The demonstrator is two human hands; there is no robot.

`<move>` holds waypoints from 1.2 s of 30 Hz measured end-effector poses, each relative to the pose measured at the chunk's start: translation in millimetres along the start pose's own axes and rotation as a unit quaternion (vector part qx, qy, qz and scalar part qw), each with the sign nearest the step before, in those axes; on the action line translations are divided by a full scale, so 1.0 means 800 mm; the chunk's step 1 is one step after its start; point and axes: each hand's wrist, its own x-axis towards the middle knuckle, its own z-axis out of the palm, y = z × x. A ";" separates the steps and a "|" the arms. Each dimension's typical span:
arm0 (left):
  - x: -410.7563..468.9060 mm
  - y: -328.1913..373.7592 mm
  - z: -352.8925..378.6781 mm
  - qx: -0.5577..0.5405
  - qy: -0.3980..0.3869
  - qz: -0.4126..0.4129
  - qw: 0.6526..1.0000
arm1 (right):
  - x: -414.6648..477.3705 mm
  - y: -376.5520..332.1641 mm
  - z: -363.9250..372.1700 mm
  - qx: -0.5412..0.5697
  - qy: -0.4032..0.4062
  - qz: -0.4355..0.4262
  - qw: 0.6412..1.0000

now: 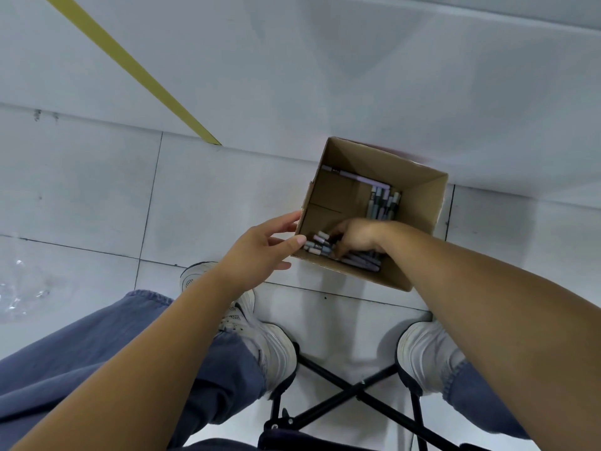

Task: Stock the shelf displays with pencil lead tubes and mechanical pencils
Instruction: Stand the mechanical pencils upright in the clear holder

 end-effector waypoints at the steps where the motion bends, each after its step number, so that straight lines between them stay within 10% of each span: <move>1: 0.000 0.000 0.000 0.002 0.000 0.001 1.000 | 0.000 0.001 0.001 -0.001 0.001 -0.001 1.000; 14: 0.002 -0.002 -0.001 0.009 -0.010 0.002 1.000 | -0.014 -0.006 -0.001 0.086 0.060 -0.022 0.994; 21: -0.009 0.028 0.009 0.209 0.053 -0.010 0.976 | -0.103 -0.012 -0.020 0.409 0.157 -0.177 0.881; 24: -0.032 0.063 0.028 0.314 0.130 0.123 0.932 | -0.160 -0.024 -0.018 0.462 0.165 -0.246 0.836; 30: -0.110 0.166 0.066 -0.023 -0.157 0.180 0.971 | -0.285 -0.075 0.005 0.491 0.223 -0.392 0.745; 36: -0.195 0.272 0.061 0.020 -0.153 0.251 0.956 | -0.430 -0.115 -0.010 0.301 0.453 -0.442 0.713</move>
